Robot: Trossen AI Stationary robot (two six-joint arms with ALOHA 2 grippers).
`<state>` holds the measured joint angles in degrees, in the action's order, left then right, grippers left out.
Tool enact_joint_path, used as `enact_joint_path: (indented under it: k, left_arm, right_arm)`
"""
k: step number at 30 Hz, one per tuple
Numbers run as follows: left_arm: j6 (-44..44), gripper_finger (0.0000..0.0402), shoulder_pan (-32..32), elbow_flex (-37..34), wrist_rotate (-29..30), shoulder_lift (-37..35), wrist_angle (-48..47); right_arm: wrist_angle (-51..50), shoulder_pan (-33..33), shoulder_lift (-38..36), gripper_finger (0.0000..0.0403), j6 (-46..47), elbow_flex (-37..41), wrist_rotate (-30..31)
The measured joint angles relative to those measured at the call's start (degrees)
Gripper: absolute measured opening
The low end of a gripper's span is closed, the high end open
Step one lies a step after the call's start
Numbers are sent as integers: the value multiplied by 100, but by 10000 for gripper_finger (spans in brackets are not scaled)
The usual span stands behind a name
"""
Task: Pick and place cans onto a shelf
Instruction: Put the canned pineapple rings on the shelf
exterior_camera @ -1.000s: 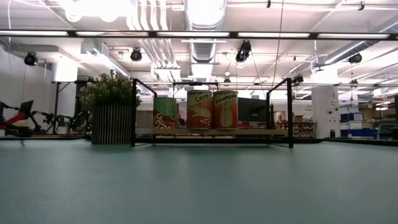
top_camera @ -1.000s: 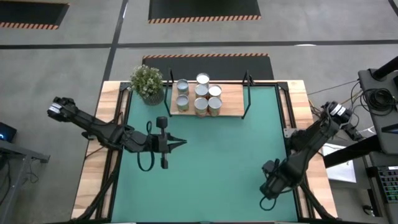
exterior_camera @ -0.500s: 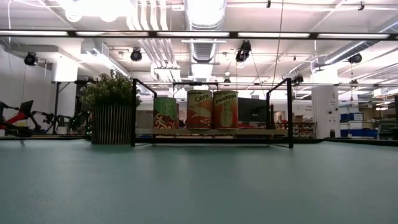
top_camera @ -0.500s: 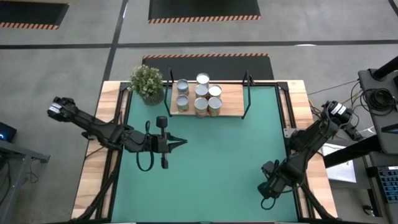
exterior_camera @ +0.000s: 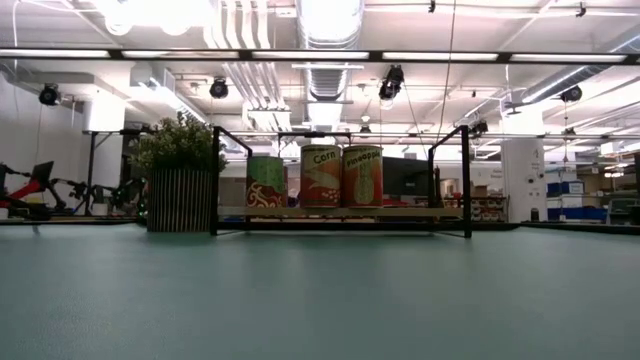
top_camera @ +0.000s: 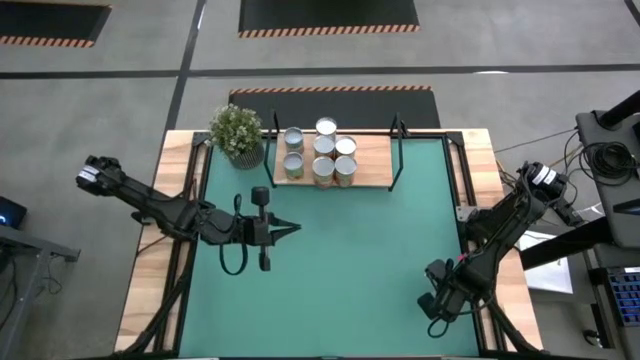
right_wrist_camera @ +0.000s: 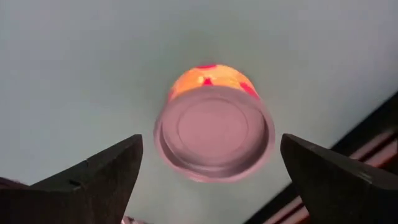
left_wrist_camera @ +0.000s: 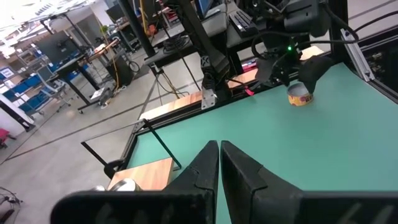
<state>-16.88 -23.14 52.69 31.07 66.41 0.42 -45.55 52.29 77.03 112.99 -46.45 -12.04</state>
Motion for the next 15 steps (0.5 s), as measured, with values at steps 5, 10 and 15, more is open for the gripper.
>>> enact_joint_path:
  k: [5, 10, 15]
  left_arm:
    - [1, 0, 0, -1, 0, 0, -1]
    - [0, 0, 0, 0, 0, 2, -1]
    - [0, 0, 0, 0, 0, 1, -1]
  right_arm:
    - [358, 10, 0, 368, 2, 164, 220]
    - [441, 9, 0, 348, 59, 240, 362]
    - [474, 9, -8, 290, 145, 331, 355]
